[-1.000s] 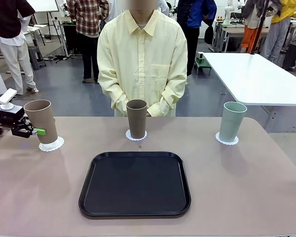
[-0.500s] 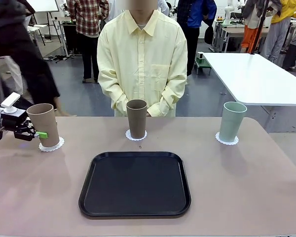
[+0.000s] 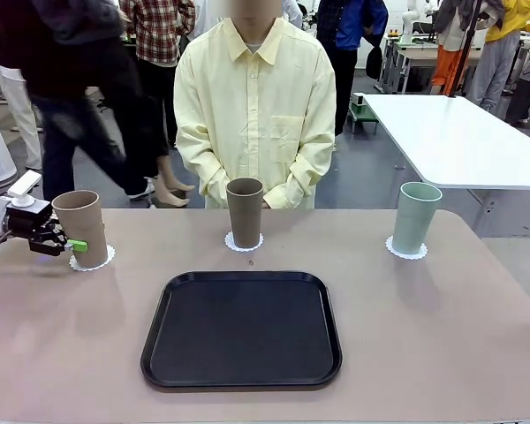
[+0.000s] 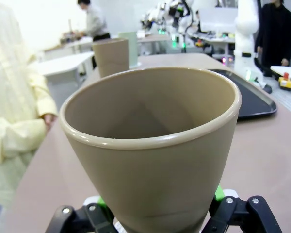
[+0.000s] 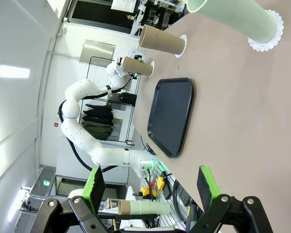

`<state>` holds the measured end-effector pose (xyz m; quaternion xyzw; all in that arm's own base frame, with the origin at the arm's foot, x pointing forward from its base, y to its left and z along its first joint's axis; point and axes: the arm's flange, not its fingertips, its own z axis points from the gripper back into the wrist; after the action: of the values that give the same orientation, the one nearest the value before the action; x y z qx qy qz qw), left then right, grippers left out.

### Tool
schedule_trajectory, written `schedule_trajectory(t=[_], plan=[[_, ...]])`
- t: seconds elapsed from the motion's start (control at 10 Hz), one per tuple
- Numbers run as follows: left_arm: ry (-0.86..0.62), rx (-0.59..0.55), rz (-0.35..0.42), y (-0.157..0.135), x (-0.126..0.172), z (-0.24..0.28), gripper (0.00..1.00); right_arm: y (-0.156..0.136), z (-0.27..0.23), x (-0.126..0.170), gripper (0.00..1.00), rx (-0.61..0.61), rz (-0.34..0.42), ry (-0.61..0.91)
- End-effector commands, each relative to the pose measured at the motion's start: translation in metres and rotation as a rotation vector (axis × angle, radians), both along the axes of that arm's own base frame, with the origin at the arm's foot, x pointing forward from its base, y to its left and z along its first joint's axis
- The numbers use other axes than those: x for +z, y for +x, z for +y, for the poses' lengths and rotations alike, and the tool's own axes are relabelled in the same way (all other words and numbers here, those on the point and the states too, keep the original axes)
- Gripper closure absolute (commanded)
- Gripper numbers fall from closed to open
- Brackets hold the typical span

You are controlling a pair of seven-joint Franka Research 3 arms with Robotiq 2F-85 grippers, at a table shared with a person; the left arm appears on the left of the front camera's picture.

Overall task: Place coasters on the table and set cups on them.
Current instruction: Take one Reusable plastic cup from the Flat Tray and place it on a coaster set by the human.

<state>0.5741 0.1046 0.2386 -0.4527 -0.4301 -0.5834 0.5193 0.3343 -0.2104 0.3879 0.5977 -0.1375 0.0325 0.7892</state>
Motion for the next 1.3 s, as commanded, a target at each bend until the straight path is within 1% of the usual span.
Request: schedule_trajectory(t=[0.0, 0.2, 0.3, 0.5, 0.8, 1.2], plan=[[0.027, -0.015, 0.018, 0.0062, 0.0022, 0.0027, 0.16, -0.0004, -0.0002, -0.0001, 0.00, -0.002, 0.003, 0.001], [0.030, -0.017, 0.019, 0.0063, 0.0024, 0.0049, 0.16, -0.0004, -0.0002, -0.0001, 0.00, -0.002, 0.003, 0.001], [0.034, -0.016, 0.022, 0.0065, 0.0018, 0.0057, 0.00, -0.0004, -0.0002, -0.0001, 0.00, -0.002, 0.003, 0.001], [0.070, -0.013, 0.027, 0.0067, 0.0014, 0.0061, 0.00, -0.0004, -0.0002, -0.0001, 0.00, -0.002, 0.003, 0.001], [0.187, 0.007, 0.039, 0.0087, -0.0004, 0.0084, 0.00, -0.0004, -0.0002, -0.0001, 0.00, -0.002, 0.003, 0.001], [0.355, 0.044, 0.014, 0.0079, -0.0016, 0.0098, 0.00, -0.0004, -0.0002, -0.0001, 0.00, -0.002, 0.003, 0.001]])
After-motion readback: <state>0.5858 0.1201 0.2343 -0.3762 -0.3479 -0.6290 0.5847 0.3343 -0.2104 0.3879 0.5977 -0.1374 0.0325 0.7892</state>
